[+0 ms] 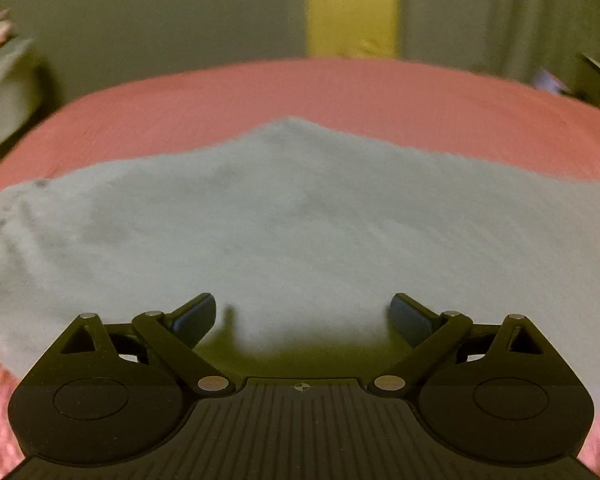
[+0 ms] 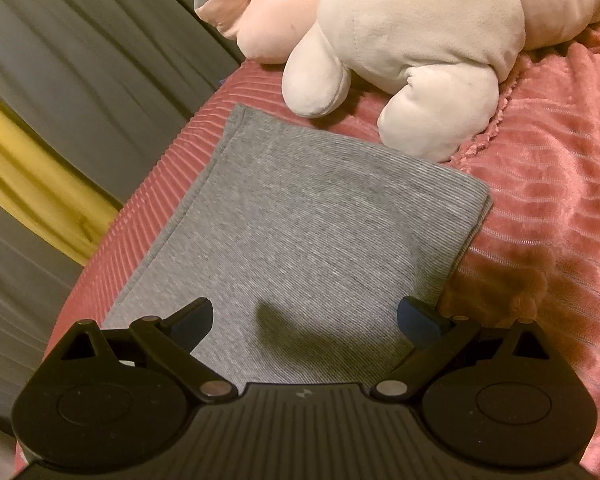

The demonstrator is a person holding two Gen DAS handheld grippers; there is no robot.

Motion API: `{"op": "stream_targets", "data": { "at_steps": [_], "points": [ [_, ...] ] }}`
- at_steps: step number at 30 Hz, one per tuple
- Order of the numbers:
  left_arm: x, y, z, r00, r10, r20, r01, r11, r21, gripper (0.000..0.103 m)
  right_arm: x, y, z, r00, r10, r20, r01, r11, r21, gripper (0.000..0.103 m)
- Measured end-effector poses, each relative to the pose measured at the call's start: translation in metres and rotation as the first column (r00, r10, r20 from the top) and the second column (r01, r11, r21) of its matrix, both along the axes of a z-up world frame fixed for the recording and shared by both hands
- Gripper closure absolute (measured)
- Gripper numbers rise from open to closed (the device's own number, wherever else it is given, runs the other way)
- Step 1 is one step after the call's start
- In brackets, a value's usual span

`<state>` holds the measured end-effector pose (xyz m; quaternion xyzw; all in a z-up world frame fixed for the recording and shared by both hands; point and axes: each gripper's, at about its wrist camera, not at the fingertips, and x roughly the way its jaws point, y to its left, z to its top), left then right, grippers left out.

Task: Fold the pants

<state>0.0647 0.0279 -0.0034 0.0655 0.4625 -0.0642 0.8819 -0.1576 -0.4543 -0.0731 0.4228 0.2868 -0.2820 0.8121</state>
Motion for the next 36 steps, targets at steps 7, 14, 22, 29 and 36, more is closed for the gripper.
{"op": "stream_targets", "data": {
  "at_steps": [7, 14, 22, 29, 36],
  "points": [
    [0.002, 0.003, -0.021, 0.994, -0.023, -0.106, 0.026, 0.999, 0.022, 0.005, -0.001, -0.001, 0.0, 1.0, -0.003, 0.007, 0.003, 1.0, 0.008, 0.004],
    [0.006, 0.042, -0.007, 0.974, 0.186, -0.129, -0.193, 0.98, -0.041, 0.005, -0.008, -0.009, -0.004, 0.997, -0.016, 0.073, 0.011, 0.998, 0.064, 0.004],
    [-0.006, 0.087, 0.036, 0.95, 0.294, -0.105, -0.311, 0.921, -0.236, 0.004, -0.085, -0.055, -0.037, 0.882, -0.214, 0.42, 0.036, 0.919, 0.393, 0.011],
    [-0.001, 0.12, 0.014, 0.849, 0.469, -0.244, -0.528, 0.756, -0.386, 0.003, -0.115, -0.065, -0.043, 0.887, -0.265, 0.378, 0.116, 0.92, 0.373, 0.056],
    [0.006, 0.11, 0.008, 0.861, 0.458, -0.221, -0.508, 0.783, -0.358, 0.003, -0.096, -0.071, -0.047, 0.912, -0.218, 0.347, 0.089, 0.932, 0.351, 0.063]
  ]
}}
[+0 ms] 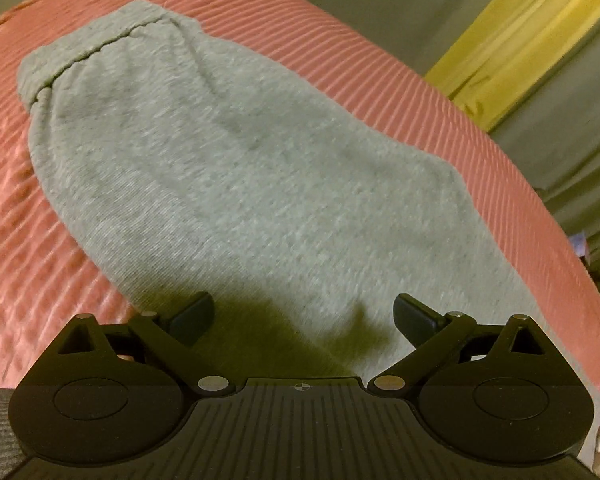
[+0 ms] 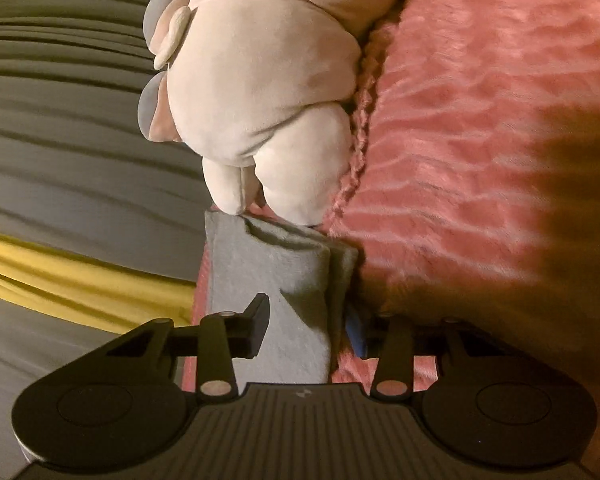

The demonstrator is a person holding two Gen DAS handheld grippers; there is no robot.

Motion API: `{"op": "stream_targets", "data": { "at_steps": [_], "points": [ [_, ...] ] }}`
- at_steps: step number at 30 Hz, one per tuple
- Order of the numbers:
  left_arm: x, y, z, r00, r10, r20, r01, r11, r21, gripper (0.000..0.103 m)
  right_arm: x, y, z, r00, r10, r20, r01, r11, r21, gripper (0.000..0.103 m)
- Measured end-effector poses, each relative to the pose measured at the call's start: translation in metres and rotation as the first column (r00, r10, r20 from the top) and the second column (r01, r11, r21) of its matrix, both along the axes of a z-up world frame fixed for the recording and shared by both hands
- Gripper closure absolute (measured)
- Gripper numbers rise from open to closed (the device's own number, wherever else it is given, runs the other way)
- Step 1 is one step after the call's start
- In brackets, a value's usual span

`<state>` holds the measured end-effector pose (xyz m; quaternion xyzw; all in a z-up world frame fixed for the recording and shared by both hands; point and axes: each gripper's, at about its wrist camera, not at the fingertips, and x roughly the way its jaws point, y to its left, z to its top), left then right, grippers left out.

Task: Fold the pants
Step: 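Grasp the stacked hem ends with the right tool, then lift the hem ends with the right tool toward the waistband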

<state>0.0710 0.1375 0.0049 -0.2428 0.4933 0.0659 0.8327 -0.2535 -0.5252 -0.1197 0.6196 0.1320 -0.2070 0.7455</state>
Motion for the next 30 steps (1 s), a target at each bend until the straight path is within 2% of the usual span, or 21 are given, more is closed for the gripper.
{"op": "stream_targets", "data": {
  "at_steps": [2, 4, 5, 8, 9, 15, 18, 22, 24, 26, 28, 30],
  "points": [
    [-0.001, 0.006, 0.0, 1.0, 0.004, -0.005, -0.004, 1.0, -0.003, 0.003, 0.007, -0.004, 0.004, 1.0, -0.001, -0.017, 0.0, 1.0, -0.026, 0.068],
    [-0.001, 0.005, -0.002, 1.0, 0.006, -0.007, -0.006, 1.0, -0.001, 0.003, 0.013, -0.008, 0.003, 0.999, 0.007, -0.042, -0.009, 0.999, -0.054, 0.081],
    [-0.001, 0.005, -0.002, 1.0, 0.005, -0.007, -0.005, 1.0, 0.002, 0.003, 0.015, -0.008, 0.003, 0.998, 0.011, -0.055, -0.014, 0.998, -0.063, 0.09],
    [0.0, 0.004, -0.002, 1.0, 0.002, -0.01, -0.001, 1.0, 0.009, 0.003, 0.012, -0.006, 0.005, 0.999, 0.019, -0.026, -0.022, 0.996, -0.082, 0.091],
    [0.001, 0.003, -0.003, 1.0, 0.0, -0.011, 0.0, 1.0, 0.013, 0.003, 0.014, -0.004, 0.004, 1.0, 0.022, -0.019, -0.023, 0.996, -0.086, 0.087],
    [0.004, 0.001, -0.006, 1.0, -0.012, -0.016, 0.012, 0.999, 0.032, 0.003, 0.026, -0.01, -0.003, 0.999, 0.021, -0.028, -0.022, 0.998, -0.052, 0.085],
    [0.004, 0.002, -0.006, 1.0, -0.01, -0.016, 0.01, 1.0, 0.027, 0.002, 0.035, -0.004, 0.008, 0.997, 0.035, -0.063, -0.043, 0.991, -0.128, 0.091],
    [0.003, 0.004, -0.005, 1.0, -0.013, -0.013, 0.013, 1.0, 0.023, 0.002, 0.046, 0.005, 0.033, 0.993, 0.05, -0.103, -0.074, 0.969, -0.237, 0.093],
    [0.003, 0.004, -0.005, 1.0, -0.014, -0.012, 0.015, 1.0, 0.021, 0.002, 0.058, 0.017, 0.06, 0.986, 0.073, -0.147, -0.12, 0.933, -0.339, 0.094],
    [0.003, 0.004, -0.005, 1.0, -0.015, -0.01, 0.016, 1.0, 0.019, 0.002, 0.074, 0.034, 0.091, 0.979, 0.119, -0.166, -0.182, 0.876, -0.446, 0.095],
    [0.003, 0.004, -0.005, 1.0, -0.016, -0.007, 0.016, 1.0, 0.013, 0.002, 0.099, 0.065, 0.13, 0.964, 0.202, -0.17, -0.263, 0.786, -0.56, 0.095],
    [0.002, 0.005, -0.005, 1.0, -0.015, -0.005, 0.015, 1.0, 0.005, 0.002, 0.128, 0.108, 0.163, 0.928, 0.328, -0.179, -0.362, 0.674, -0.644, 0.095]
  ]
}}
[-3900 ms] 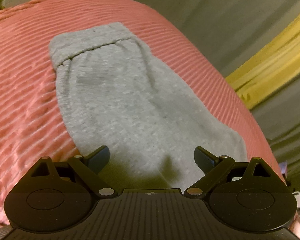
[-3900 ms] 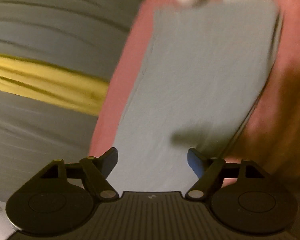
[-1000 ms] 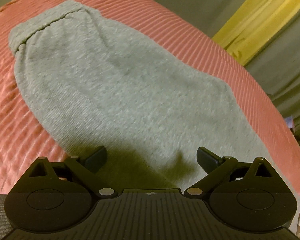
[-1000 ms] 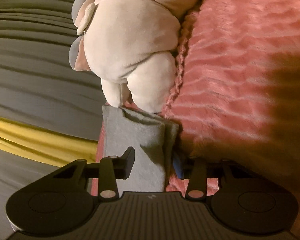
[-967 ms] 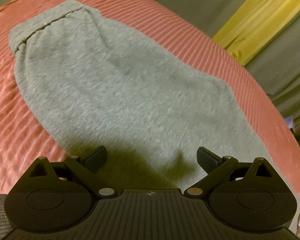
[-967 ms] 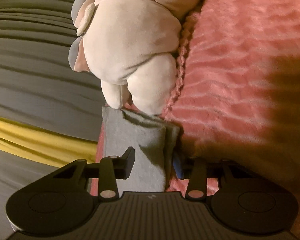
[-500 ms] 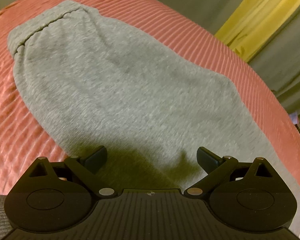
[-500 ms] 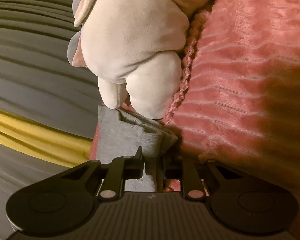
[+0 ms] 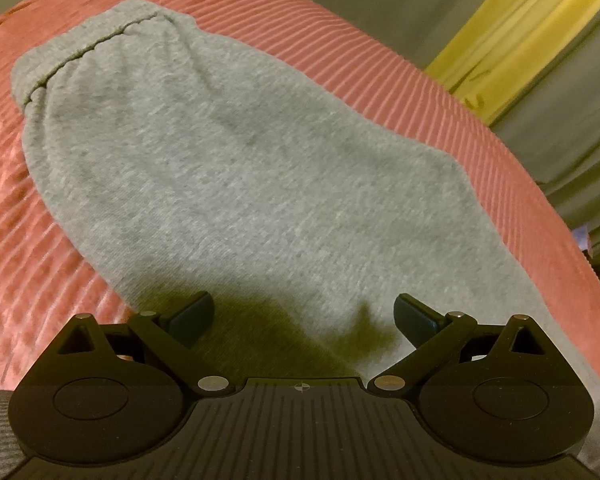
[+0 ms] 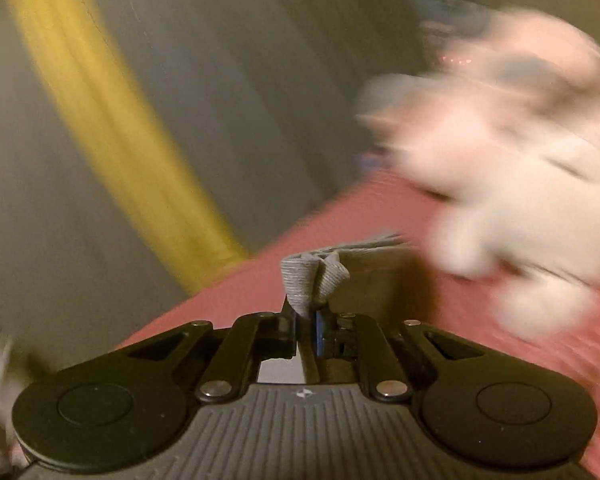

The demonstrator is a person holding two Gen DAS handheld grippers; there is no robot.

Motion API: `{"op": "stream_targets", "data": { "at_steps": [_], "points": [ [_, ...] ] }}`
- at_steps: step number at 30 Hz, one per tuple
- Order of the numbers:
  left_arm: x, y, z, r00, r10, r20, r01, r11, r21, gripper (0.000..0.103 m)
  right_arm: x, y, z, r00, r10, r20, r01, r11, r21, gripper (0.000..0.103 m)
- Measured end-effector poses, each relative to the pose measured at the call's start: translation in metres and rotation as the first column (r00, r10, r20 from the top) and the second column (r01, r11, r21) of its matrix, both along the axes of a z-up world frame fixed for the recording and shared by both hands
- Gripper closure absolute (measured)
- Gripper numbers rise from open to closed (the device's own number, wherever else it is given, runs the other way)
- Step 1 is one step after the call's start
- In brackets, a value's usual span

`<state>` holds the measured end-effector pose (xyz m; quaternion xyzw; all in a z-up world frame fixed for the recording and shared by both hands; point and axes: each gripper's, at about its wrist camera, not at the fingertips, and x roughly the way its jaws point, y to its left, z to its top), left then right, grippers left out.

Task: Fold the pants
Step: 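Lift the hem ends with the right tool toward the waistband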

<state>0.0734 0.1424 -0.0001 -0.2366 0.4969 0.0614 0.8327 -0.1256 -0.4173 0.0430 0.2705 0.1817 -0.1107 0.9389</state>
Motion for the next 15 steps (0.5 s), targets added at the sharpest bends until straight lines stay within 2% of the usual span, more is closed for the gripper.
{"op": "stream_targets", "data": {
  "at_steps": [2, 4, 5, 7, 8, 9, 11, 12, 15],
  "points": [
    [0.0, 0.001, 0.001, 1.0, 0.002, 0.003, -0.002, 1.0, -0.009, 0.002, 0.03, 0.053, 0.019, 0.984, 0.178, 0.001, -0.178, 0.981, -0.079, 0.095],
    [-0.002, 0.002, 0.001, 1.0, 0.003, 0.006, -0.003, 1.0, -0.022, 0.002, 0.056, 0.099, 0.018, 0.942, 0.336, -0.024, -0.336, 0.936, -0.101, 0.094],
    [-0.002, 0.003, 0.002, 1.0, 0.004, 0.008, -0.004, 1.0, -0.03, 0.002, 0.069, 0.124, 0.009, 0.909, 0.414, -0.043, -0.416, 0.904, -0.096, 0.094],
    [-0.004, 0.003, 0.003, 1.0, 0.006, 0.013, -0.005, 0.999, -0.036, 0.002, 0.093, 0.161, -0.02, 0.856, 0.502, -0.124, -0.51, 0.859, -0.043, 0.094],
    [-0.004, 0.003, 0.003, 1.0, 0.002, 0.014, -0.002, 0.999, -0.037, 0.002, 0.104, 0.174, -0.038, 0.836, 0.519, -0.175, -0.528, 0.849, -0.003, 0.093],
    [-0.005, 0.003, 0.003, 1.0, -0.002, 0.015, 0.002, 0.999, -0.036, 0.002, 0.117, 0.19, -0.064, 0.803, 0.535, -0.262, -0.541, 0.839, 0.055, 0.093],
    [-0.005, 0.003, 0.003, 1.0, -0.011, 0.018, 0.012, 0.999, -0.038, 0.002, 0.126, 0.208, -0.101, 0.756, 0.534, -0.379, -0.536, 0.837, 0.111, 0.093],
    [-0.005, 0.002, 0.003, 1.0, -0.016, 0.019, 0.017, 0.999, -0.042, 0.002, 0.126, 0.212, -0.108, 0.76, 0.526, -0.382, -0.529, 0.842, 0.109, 0.093],
    [-0.003, 0.001, 0.0, 0.999, -0.031, 0.023, 0.033, 0.997, -0.069, 0.002, 0.13, 0.201, -0.091, 0.784, 0.522, -0.337, -0.51, 0.85, 0.129, 0.093]
  ]
}}
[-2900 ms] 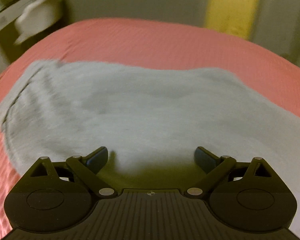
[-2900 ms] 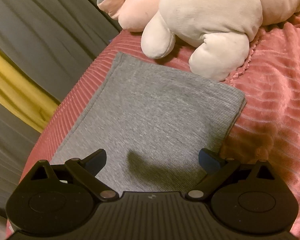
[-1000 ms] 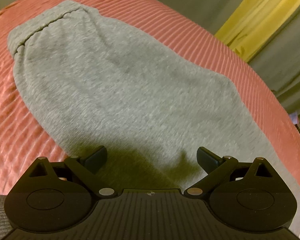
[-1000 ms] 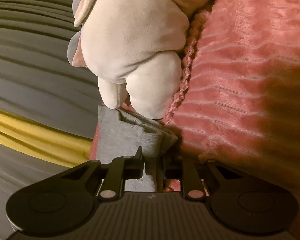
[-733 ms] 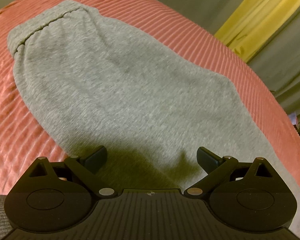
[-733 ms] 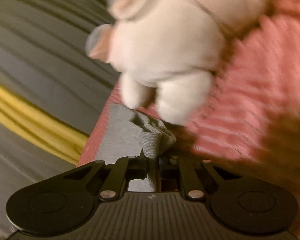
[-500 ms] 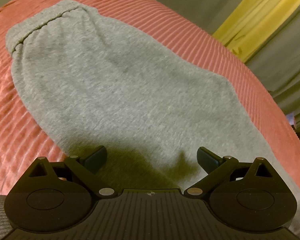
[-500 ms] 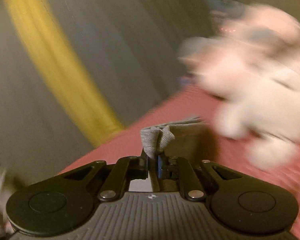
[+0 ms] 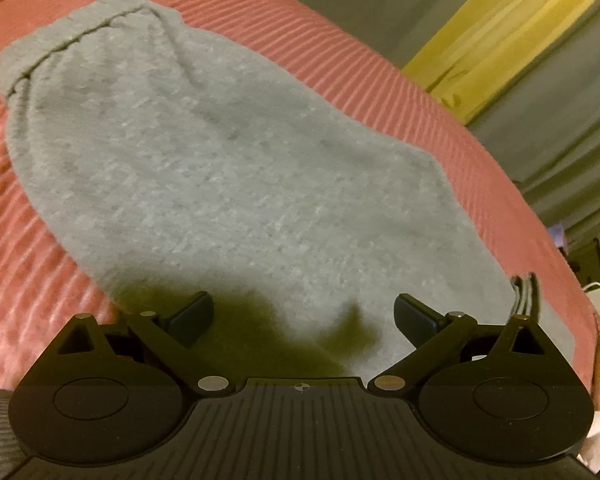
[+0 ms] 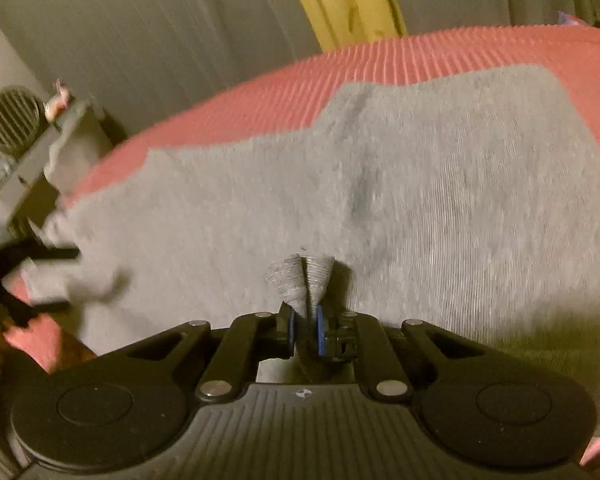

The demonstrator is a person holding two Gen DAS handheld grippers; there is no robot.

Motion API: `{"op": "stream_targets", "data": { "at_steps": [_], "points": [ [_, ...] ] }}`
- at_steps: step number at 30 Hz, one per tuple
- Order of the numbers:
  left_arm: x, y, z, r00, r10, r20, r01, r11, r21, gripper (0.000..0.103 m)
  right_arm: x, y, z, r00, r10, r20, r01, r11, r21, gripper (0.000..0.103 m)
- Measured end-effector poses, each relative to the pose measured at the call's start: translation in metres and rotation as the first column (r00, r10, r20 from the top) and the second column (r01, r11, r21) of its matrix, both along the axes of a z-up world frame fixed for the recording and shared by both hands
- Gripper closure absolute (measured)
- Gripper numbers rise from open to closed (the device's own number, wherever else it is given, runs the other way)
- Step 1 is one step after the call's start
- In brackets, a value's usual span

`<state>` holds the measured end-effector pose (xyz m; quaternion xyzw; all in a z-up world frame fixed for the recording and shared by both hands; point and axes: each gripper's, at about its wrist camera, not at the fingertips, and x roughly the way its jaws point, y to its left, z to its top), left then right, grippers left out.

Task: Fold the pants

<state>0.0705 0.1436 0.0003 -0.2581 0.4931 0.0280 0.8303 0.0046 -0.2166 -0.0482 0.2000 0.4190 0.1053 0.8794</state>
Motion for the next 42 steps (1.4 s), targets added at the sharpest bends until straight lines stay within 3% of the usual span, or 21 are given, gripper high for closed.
{"op": "stream_targets", "data": {
  "at_steps": [3, 10, 15, 20, 25, 27, 29, 30, 34, 37, 40, 42],
  "points": [
    [0.003, 0.002, -0.004, 1.0, 0.012, -0.016, -0.012, 0.999, -0.031, 0.002, -0.003, -0.011, 0.008, 0.999, -0.028, 0.025, 0.027, 0.999, 0.032, 0.093],
    [0.001, -0.002, -0.003, 1.0, -0.012, -0.005, 0.012, 0.999, -0.036, 0.002, -0.035, 0.007, 0.008, 0.998, -0.006, 0.07, 0.006, 1.0, -0.005, 0.093],
    [0.002, -0.001, -0.003, 1.0, -0.012, -0.009, 0.012, 0.999, -0.034, 0.002, -0.039, 0.012, 0.001, 0.999, 0.04, 0.018, -0.039, 0.998, -0.04, 0.092],
    [0.002, -0.001, -0.003, 1.0, -0.017, -0.01, 0.017, 1.0, -0.026, 0.002, -0.048, -0.001, 0.002, 1.0, 0.02, 0.009, -0.02, 0.999, 0.035, 0.092],
    [0.003, -0.003, -0.003, 1.0, -0.026, -0.013, 0.025, 1.0, -0.015, 0.002, -0.043, -0.005, -0.009, 0.997, 0.025, -0.08, -0.021, 0.998, 0.051, 0.087],
    [0.004, -0.003, -0.004, 0.999, -0.032, -0.014, 0.032, 0.999, -0.011, 0.002, -0.042, -0.014, -0.007, 0.996, 0.02, -0.089, -0.008, 0.991, 0.133, 0.072],
    [0.004, -0.004, -0.004, 0.999, -0.037, -0.013, 0.037, 0.999, -0.006, 0.002, -0.042, -0.028, -0.005, 0.996, -0.003, -0.087, 0.023, 0.974, 0.224, 0.024],
    [0.004, -0.005, -0.004, 0.999, -0.041, -0.013, 0.041, 0.999, -0.002, 0.002, -0.043, -0.033, -0.002, 0.997, -0.02, -0.072, 0.037, 0.97, 0.24, 0.018],
    [0.004, -0.01, -0.004, 0.998, -0.065, -0.013, 0.065, 0.998, 0.015, 0.002, -0.047, -0.058, 0.013, 0.993, -0.121, -0.016, 0.121, 0.971, 0.205, 0.01],
    [0.007, -0.025, -0.005, 0.99, -0.141, -0.028, 0.142, 0.99, 0.023, 0.002, -0.051, -0.078, 0.013, 0.971, -0.239, -0.008, 0.239, 0.963, 0.125, 0.006],
    [0.009, -0.056, -0.003, 0.967, -0.253, -0.035, 0.255, 0.961, 0.111, 0.002, -0.05, -0.094, 0.004, 0.942, -0.334, -0.028, 0.334, 0.942, 0.009, 0.006],
    [0.01, -0.079, 0.001, 0.951, -0.309, -0.022, 0.309, 0.936, 0.167, 0.002, -0.048, -0.102, -0.002, 0.932, -0.358, -0.064, 0.36, 0.932, 0.038, 0.006]
  ]
}}
